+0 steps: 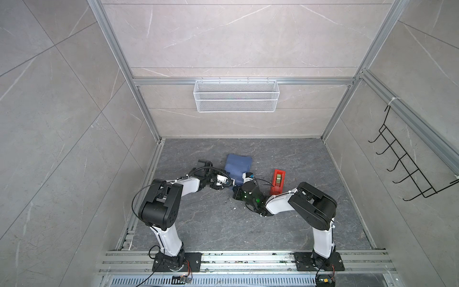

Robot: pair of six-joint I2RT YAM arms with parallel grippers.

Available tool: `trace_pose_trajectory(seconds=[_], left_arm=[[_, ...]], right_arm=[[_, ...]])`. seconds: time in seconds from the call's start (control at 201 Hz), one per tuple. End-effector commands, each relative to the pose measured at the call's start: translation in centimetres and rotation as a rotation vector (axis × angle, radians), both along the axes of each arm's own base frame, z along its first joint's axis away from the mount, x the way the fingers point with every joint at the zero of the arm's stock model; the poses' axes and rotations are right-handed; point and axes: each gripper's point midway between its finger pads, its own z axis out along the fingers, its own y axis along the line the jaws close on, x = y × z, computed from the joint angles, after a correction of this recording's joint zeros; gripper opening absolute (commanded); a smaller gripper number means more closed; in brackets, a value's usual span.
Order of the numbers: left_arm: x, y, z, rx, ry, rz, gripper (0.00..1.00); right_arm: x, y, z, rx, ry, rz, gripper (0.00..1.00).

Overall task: Wrap a gift box in wrapping paper
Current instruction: Stick the wrapping paper to the gift box, then stand up the gift box at the center of the table.

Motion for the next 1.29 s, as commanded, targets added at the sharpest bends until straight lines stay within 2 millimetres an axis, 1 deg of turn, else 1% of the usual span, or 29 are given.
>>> trace_pose_trajectory(seconds=[0.0,0.045,0.085,0.154,0.239,0.304,0.398,0.438,0.483,0.523,0.593,0.632,0.672,0.742,0.777,0.787,0.802,0.827,0.881,0.911,0.976,1.041,1.125,1.205,1.29], left_arm=[[-5.2,2.2,-7.0,0.147,0.308,0.038,0.62],[-5.3,2.2,-7.1,0.150,0.316,0.038,0.62],[-5.3,2.1,-6.7,0.140,0.312,0.036,0.62],[-5.1,1.8,-5.4,0.100,0.269,0.038,0.63],[-4.6,1.8,-4.2,0.091,0.256,0.046,0.67],[-4.1,1.6,-2.4,0.082,0.284,0.067,0.68],[-3.7,1.5,1.1,0.051,0.298,0.103,0.69],[-3.9,1.6,2.6,0.031,0.304,0.122,0.71],[-4.6,1.7,4.2,0.017,0.346,0.138,0.71],[-5.0,1.9,5.6,0.004,0.405,0.178,0.72],[-5.2,2.4,8.2,-0.025,0.488,0.266,0.74],[-4.8,2.7,9.8,-0.061,0.516,0.326,0.75],[-4.2,2.9,11.3,-0.108,0.557,0.400,0.78],[-2.5,3.5,13.6,-0.222,0.649,0.557,0.82],[-1.4,3.8,14.4,-0.284,0.694,0.642,0.85],[-1.0,3.9,14.7,-0.301,0.702,0.665,0.87],[-0.6,4.0,14.8,-0.325,0.724,0.704,0.90],[0.1,4.2,15.2,-0.366,0.755,0.763,0.94],[1.6,4.7,15.4,-0.455,0.839,0.890,0.99],[2.5,5.1,15.4,-0.506,0.873,0.954,1.00],[3.9,5.9,14.6,-0.590,0.930,1.070,1.00],[4.7,5.9,13.0,-0.606,1.003,1.122,1.00],[5.4,4.8,11.2,-0.603,1.128,1.132,1.00],[5.6,3.5,10.1,-0.615,1.265,1.114,1.00],[5.7,2.0,9.0,-0.625,1.418,1.058,1.00]], right_arm=[[-0.5,-1.7,-1.7,-0.036,0.024,-0.035,0.00],[-0.7,-1.9,-1.7,-0.029,0.025,-0.038,0.00],[-0.8,-2.1,-1.3,-0.022,0.022,-0.041,0.00],[-1.2,-2.0,0.5,0.003,0.003,-0.021,0.00],[-1.6,-2.1,3.0,0.011,-0.038,0.012,0.00],[-2.0,-2.9,4.4,-0.009,-0.053,0.013,0.01],[-2.6,-4.3,6.9,-0.033,-0.085,0.003,0.06],[-2.8,-4.8,8.0,-0.051,-0.106,0.008,0.09],[-2.8,-5.4,9.1,-0.091,-0.125,0.008,0.13],[-2.7,-6.0,10.1,-0.142,-0.155,0.011,0.20],[-2.3,-7.5,11.6,-0.232,-0.180,-0.024,0.40],[-2.0,-8.1,12.4,-0.266,-0.186,-0.038,0.53],[-1.6,-8.6,13.1,-0.284,-0.189,-0.037,0.64],[-0.7,-8.7,13.8,-0.278,-0.161,-0.002,0.81],[-0.2,-8.6,13.9,-0.258,-0.128,0.031,0.92],[-0.1,-8.5,13.9,-0.252,-0.116,0.045,0.97],[0.2,-8.5,13.9,-0.243,-0.099,0.053,0.99],[0.7,-8.7,13.7,-0.236,-0.066,0.062,1.00],[2.0,-9.8,13.2,-0.227,0.011,0.036,1.00],[2.7,-10.2,12.8,-0.215,0.049,0.022,1.00],[3.6,-9.9,12.7,-0.203,0.062,0.045,1.00],[4.6,-9.5,12.1,-0.148,0.099,0.023,1.00],[5.3,-7.9,10.5,-0.088,0.193,0.046,1.00],[6.0,-6.4,9.2,-0.044,0.223,0.068,1.00],[6.9,-5.6,7.7,-0.023,0.257,0.063,0.99]])
